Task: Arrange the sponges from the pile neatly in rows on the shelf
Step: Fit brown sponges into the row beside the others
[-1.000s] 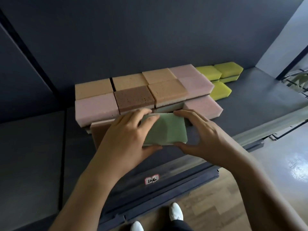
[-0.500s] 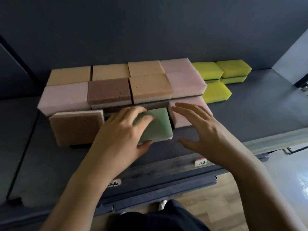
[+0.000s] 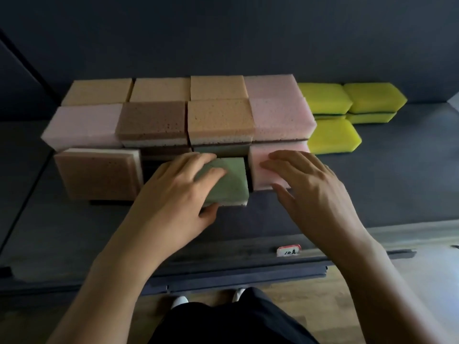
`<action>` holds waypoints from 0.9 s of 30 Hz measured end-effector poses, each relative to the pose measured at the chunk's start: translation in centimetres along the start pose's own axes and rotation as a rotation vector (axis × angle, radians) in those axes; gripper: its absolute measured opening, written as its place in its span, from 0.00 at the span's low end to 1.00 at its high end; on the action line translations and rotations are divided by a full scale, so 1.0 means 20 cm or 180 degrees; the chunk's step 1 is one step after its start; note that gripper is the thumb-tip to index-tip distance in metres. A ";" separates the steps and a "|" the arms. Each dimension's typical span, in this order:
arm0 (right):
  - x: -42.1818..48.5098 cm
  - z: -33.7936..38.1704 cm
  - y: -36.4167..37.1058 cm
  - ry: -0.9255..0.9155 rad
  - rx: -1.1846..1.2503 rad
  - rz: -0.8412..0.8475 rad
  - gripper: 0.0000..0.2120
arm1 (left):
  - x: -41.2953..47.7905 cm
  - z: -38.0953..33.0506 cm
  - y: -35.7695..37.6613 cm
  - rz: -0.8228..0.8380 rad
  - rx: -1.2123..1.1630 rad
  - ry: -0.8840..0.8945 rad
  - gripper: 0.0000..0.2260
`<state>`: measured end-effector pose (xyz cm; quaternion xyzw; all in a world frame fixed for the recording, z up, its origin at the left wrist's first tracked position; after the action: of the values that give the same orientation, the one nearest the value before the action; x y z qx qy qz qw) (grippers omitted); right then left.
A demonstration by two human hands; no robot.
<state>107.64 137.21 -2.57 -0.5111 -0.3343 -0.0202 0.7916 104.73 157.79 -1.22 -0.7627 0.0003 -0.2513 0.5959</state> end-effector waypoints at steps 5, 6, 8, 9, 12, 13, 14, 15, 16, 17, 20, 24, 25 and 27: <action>-0.02 0.01 0.01 0.0100 0.0010 -0.0058 0.21 | 0.00 -0.04 0.01 -0.0124 0.0033 0.0059 0.22; -0.02 0.01 0.01 0.0107 0.0018 -0.0071 0.20 | 0.00 -0.04 0.01 -0.0140 0.0040 0.0041 0.22; -0.02 0.00 0.02 0.0122 0.0052 -0.0097 0.20 | 0.00 -0.04 0.02 -0.0178 0.0053 -0.0015 0.21; -0.03 0.00 0.02 0.0131 0.0069 -0.0105 0.20 | 0.01 -0.05 0.03 -0.0197 0.0068 -0.0042 0.20; -0.03 -0.01 0.03 0.0147 0.0121 -0.0147 0.18 | 0.02 -0.07 0.05 -0.0226 0.0120 -0.0113 0.20; -0.04 -0.01 0.03 0.0147 0.0145 -0.0155 0.18 | 0.02 -0.07 0.05 -0.0231 0.0138 -0.0131 0.20; -0.04 -0.01 0.04 0.0144 0.0169 -0.0157 0.17 | 0.03 -0.08 0.06 -0.0235 0.0152 -0.0147 0.20; -0.04 -0.01 0.04 0.0140 0.0190 -0.0153 0.17 | 0.03 -0.08 0.07 -0.0236 0.0162 -0.0159 0.20; -0.04 -0.02 0.04 0.0139 0.0205 -0.0154 0.17 | 0.04 -0.09 0.08 -0.0234 0.0166 -0.0164 0.20; -0.04 -0.02 0.04 0.0143 0.0219 -0.0160 0.17 | 0.04 -0.09 0.08 -0.0235 0.0167 -0.0161 0.20; -0.04 -0.03 0.04 0.0159 0.0264 -0.0166 0.17 | 0.06 -0.11 0.10 -0.0254 0.0197 -0.0144 0.21; -0.04 -0.04 0.05 0.0172 0.0301 -0.0221 0.17 | 0.07 -0.11 0.12 -0.0331 0.0235 -0.0189 0.21; -0.04 -0.04 0.05 0.0175 0.0301 -0.0245 0.17 | 0.07 -0.11 0.13 -0.0356 0.0233 -0.0194 0.21; -0.03 -0.04 0.06 0.0191 0.0281 -0.0273 0.16 | 0.07 -0.11 0.14 -0.0389 0.0219 -0.0200 0.20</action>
<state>107.92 136.88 -4.06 -0.4601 -0.3326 -0.0546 0.8214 105.94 154.58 -2.91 -0.7479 -0.0735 -0.2629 0.6051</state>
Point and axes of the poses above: each hand's wrist, its own x-axis towards the middle knuckle, its own y-axis out of the palm, z = x × y, the point moved 4 cm from there along x, towards the middle knuckle, and after that the axes turned 12 degrees about -z, right-handed, at the moved point
